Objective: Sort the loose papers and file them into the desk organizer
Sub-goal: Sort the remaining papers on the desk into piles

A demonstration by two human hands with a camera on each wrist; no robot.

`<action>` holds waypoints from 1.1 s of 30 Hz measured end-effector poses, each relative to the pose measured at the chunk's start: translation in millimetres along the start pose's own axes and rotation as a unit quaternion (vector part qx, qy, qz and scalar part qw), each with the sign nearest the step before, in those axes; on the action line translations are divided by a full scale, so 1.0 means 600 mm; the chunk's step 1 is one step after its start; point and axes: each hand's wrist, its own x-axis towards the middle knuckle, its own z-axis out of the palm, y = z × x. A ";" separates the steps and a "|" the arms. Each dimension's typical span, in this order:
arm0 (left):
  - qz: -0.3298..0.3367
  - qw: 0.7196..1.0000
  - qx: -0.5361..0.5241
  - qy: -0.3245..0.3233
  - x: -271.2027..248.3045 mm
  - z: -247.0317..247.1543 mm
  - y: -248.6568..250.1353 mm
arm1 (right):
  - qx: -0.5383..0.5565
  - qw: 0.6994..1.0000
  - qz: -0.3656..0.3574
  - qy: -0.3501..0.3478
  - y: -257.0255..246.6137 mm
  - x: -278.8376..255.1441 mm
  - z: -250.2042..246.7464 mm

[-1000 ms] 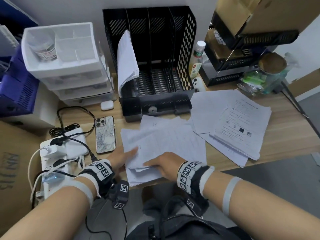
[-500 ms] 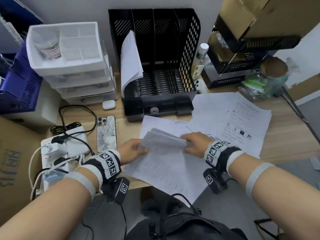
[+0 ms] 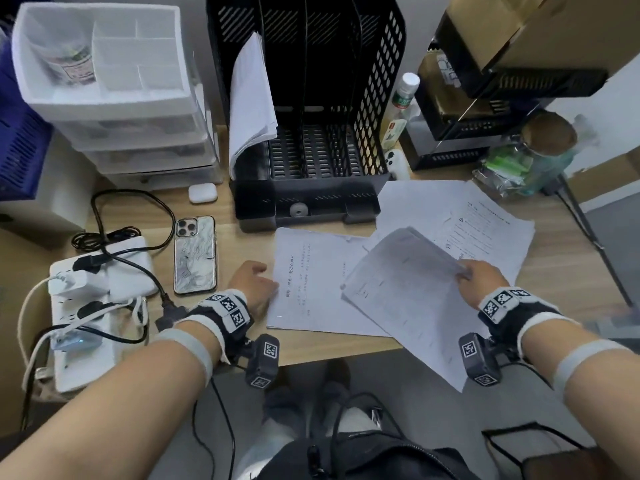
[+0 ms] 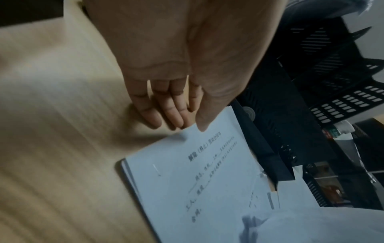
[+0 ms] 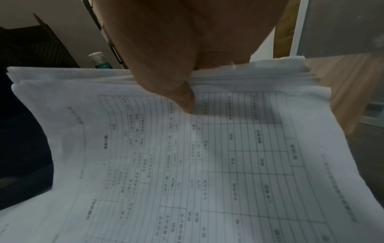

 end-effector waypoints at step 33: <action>0.081 0.985 -0.075 -0.131 -0.033 0.073 0.022 | -0.147 0.958 -0.234 -0.083 -0.174 0.015 0.101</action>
